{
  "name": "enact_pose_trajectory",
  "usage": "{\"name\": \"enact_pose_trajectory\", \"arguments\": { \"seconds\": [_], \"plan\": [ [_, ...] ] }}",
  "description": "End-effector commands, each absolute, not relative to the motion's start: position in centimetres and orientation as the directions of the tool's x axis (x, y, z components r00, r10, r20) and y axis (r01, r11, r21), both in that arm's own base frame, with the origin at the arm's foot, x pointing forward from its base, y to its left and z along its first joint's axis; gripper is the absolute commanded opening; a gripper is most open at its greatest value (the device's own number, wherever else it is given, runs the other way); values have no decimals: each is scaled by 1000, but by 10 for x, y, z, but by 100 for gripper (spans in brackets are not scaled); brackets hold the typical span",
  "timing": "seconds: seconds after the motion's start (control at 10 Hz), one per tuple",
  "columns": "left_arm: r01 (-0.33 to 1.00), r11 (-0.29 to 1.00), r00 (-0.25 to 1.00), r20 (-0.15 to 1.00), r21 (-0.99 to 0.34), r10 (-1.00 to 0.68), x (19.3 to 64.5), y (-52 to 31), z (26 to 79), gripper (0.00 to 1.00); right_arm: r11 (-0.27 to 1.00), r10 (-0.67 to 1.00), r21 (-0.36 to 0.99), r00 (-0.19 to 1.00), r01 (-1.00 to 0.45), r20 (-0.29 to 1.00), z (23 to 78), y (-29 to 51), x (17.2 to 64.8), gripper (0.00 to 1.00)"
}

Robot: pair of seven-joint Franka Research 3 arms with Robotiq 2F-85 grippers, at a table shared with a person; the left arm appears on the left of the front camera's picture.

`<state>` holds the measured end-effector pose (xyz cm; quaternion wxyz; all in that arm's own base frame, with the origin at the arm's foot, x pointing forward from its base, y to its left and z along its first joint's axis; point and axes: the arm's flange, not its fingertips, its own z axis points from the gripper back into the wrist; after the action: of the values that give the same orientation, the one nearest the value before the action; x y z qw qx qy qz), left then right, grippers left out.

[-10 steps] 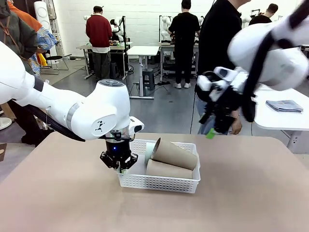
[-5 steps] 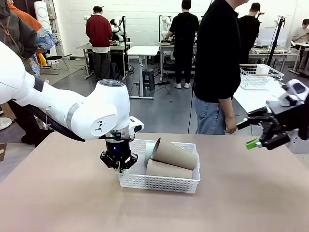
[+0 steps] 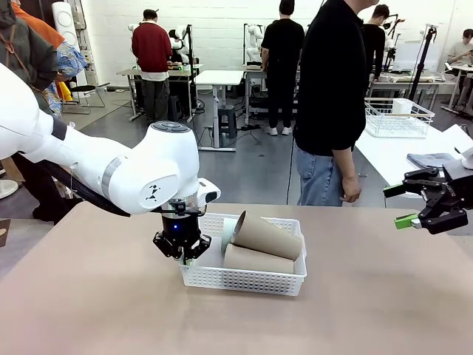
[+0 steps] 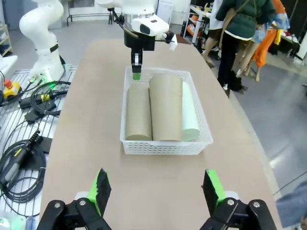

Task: Clean and organize the cups into the basket.
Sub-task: Pick up the Reusable plastic cup from the right side of the table and stack it inside the Organizing basket in the center of the table.

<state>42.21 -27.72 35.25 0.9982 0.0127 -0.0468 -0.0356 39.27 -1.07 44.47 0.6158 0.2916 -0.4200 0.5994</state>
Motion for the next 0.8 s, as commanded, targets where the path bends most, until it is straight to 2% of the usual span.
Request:
{"name": "enact_pose_trajectory", "arguments": {
  "seconds": [0.0, 0.7],
  "plan": [
    [85, 996, 991, 100, 31, -87, 421, -276, 353, 0, 91, 496, -148, -84, -985, 864, 446, -5, 394, 100],
    [85, 996, 991, 100, 31, -87, 421, -276, 353, 0, 91, 496, -148, -84, -985, 864, 446, -5, 394, 100]
  ]
}}
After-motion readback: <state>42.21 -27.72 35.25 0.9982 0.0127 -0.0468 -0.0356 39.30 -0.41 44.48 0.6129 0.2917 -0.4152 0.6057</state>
